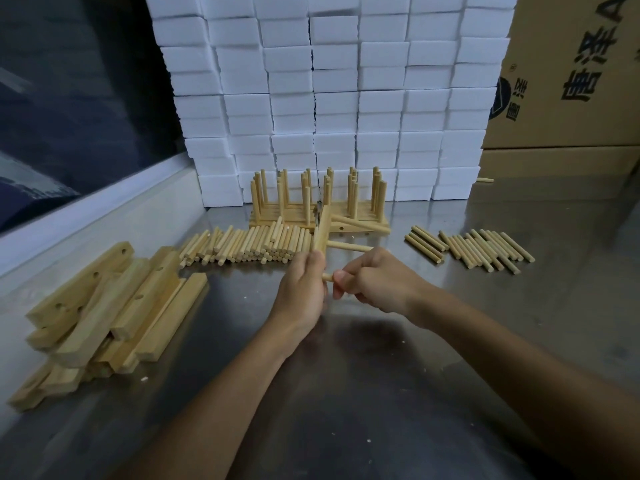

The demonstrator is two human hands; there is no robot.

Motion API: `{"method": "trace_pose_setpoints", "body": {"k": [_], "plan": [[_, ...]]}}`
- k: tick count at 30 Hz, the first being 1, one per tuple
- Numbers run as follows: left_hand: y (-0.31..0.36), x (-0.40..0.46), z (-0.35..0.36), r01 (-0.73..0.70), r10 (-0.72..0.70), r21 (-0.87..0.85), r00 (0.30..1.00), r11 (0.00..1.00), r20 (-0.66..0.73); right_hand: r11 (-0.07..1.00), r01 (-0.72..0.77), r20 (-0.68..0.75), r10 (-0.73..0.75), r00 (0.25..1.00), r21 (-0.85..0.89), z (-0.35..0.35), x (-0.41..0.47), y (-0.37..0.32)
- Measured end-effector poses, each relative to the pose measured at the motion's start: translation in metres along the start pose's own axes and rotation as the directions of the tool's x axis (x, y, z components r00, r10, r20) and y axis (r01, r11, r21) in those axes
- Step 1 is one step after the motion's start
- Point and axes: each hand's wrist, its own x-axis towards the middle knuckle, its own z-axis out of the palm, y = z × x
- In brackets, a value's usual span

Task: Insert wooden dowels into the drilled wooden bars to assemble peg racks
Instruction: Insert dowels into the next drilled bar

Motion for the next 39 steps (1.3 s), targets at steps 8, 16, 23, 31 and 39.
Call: {"method": "trace_pose_setpoints", "body": {"k": [8,16,23,31,39], "plan": [[0.005,0.008,-0.017,0.122,-0.148,-0.313,0.987,0.942,-0.058,0.901,0.231,0.122,-0.199,0.972,-0.368,-0.016,0.002,0.003],[0.008,0.005,-0.019,0.148,-0.185,-0.371,0.981,0.917,-0.065,0.729,0.27,0.033,-0.322,0.946,-0.629,-0.027,0.003,0.007],[0.008,0.007,-0.019,0.151,-0.207,-0.46,0.976,0.875,-0.074,0.909,-0.014,-0.349,-0.146,0.926,-0.416,-0.034,0.006,0.013],[0.008,0.007,-0.02,0.158,-0.224,-0.571,0.973,0.806,-0.046,0.964,-0.212,0.034,0.209,0.977,0.162,-0.019,0.004,0.007],[0.006,0.004,-0.016,0.129,-0.178,-0.516,0.983,0.847,-0.047,0.9,-0.161,0.046,0.155,0.987,0.406,-0.01,0.004,0.014]]}}
